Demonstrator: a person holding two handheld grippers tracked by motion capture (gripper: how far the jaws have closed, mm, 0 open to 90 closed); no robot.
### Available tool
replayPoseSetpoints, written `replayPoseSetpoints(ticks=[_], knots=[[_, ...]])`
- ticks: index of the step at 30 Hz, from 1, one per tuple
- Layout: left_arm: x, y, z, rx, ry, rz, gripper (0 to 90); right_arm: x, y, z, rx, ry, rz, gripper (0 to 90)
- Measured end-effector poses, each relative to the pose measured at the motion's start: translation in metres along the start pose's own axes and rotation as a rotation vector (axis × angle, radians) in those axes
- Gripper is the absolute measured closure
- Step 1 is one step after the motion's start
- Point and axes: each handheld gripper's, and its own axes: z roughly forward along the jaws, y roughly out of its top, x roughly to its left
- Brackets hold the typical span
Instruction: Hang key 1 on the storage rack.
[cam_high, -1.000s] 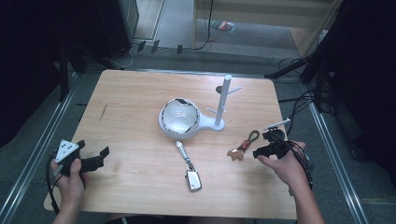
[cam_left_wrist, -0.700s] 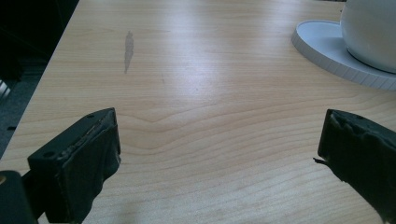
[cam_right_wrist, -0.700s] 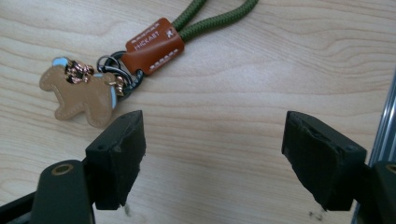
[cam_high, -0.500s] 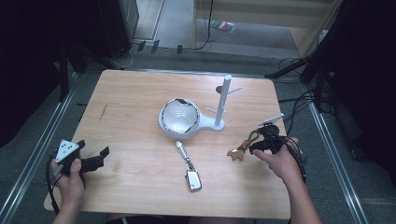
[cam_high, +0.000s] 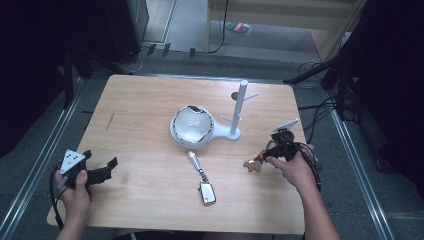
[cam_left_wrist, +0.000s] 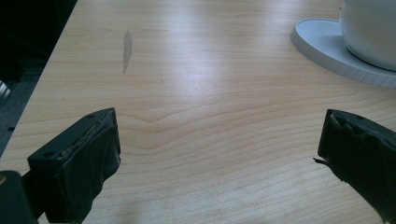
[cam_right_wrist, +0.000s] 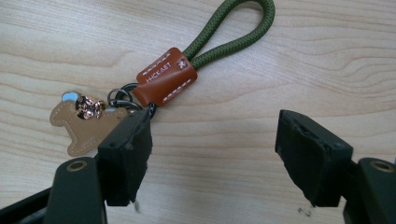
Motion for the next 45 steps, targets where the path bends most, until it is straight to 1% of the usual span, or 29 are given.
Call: replayPoseSetpoints(ticks=[1, 3, 8, 13, 14, 15, 18, 20, 22, 23, 24, 25, 26, 27, 28, 32, 34, 36, 38, 41, 45], knots=[[0.000, 0.000, 0.000, 0.000, 0.001, 0.000, 0.0, 0.000, 0.001, 0.000, -0.003, -0.001, -0.005, 27.5], [0.000, 0.000, 0.000, 0.001, 0.000, -0.002, 0.0, 0.001, 0.003, 0.000, -0.001, 0.000, 0.006, 28.6], [0.000, 0.000, 0.000, 0.002, 0.000, -0.002, 0.0, -0.001, 0.007, 0.000, -0.016, 0.015, 0.032, 30.4], [0.001, 0.000, 0.000, 0.005, -0.001, -0.002, 0.0, 0.000, 0.010, 0.001, -0.015, 0.045, 0.082, 32.8], [0.001, 0.000, 0.000, 0.004, -0.001, -0.002, 0.0, -0.001, 0.011, 0.002, -0.018, 0.051, 0.082, 34.0], [0.001, 0.000, 0.000, 0.005, -0.001, -0.003, 0.0, 0.000, 0.012, 0.003, -0.017, 0.052, 0.093, 34.8], [0.001, 0.000, 0.000, 0.006, -0.001, -0.003, 0.0, 0.001, 0.014, 0.006, -0.005, 0.057, 0.108, 36.6], [0.001, 0.000, 0.000, 0.005, 0.000, -0.006, 0.0, 0.001, 0.015, 0.008, 0.011, 0.049, 0.116, 37.8], [0.001, 0.000, 0.000, 0.003, 0.001, -0.008, 0.0, 0.002, 0.017, 0.010, 0.025, 0.054, 0.129, 39.1], [0.001, 0.000, 0.000, 0.004, 0.001, -0.008, 0.0, 0.002, 0.018, 0.011, 0.036, 0.055, 0.146, 39.9], [0.001, 0.000, 0.000, 0.004, 0.001, -0.008, 0.0, 0.002, 0.019, 0.011, 0.041, 0.061, 0.150, 40.5], [0.001, 0.000, 0.000, 0.004, 0.002, -0.008, 0.0, 0.003, 0.020, 0.012, 0.047, 0.068, 0.165, 41.2], [0.001, 0.000, 0.001, 0.004, 0.002, -0.009, 0.0, 0.003, 0.021, 0.013, 0.050, 0.073, 0.165, 41.7], [0.001, 0.000, 0.001, 0.004, 0.002, -0.010, 0.0, 0.004, 0.022, 0.013, 0.060, 0.076, 0.181, 42.0], [0.001, 0.000, 0.001, 0.004, 0.002, -0.009, 0.0, 0.003, 0.022, 0.014, 0.058, 0.076, 0.172, 42.0], [0.001, 0.000, 0.001, 0.004, 0.004, -0.012, 0.0, 0.006, 0.025, 0.017, 0.073, 0.076, 0.204, 43.3], [0.001, 0.000, 0.001, 0.006, 0.005, -0.014, 0.0, 0.007, 0.026, 0.018, 0.077, 0.080, 0.232, 46.7], [0.001, 0.000, 0.001, 0.005, 0.005, -0.014, 0.0, 0.007, 0.027, 0.018, 0.067, 0.069, 0.245, 49.7], [0.001, 0.000, 0.001, 0.006, 0.005, -0.015, 0.0, 0.007, 0.028, 0.018, 0.066, 0.084, 0.273, 50.9], [0.001, 0.000, 0.001, 0.007, 0.003, -0.012, 0.0, 0.006, 0.029, 0.022, 0.083, 0.100, 0.298, 51.8], [0.001, 0.000, 0.001, 0.008, 0.002, -0.018, 0.0, 0.007, 0.030, 0.025, 0.102, 0.092, 0.311, 52.6]])
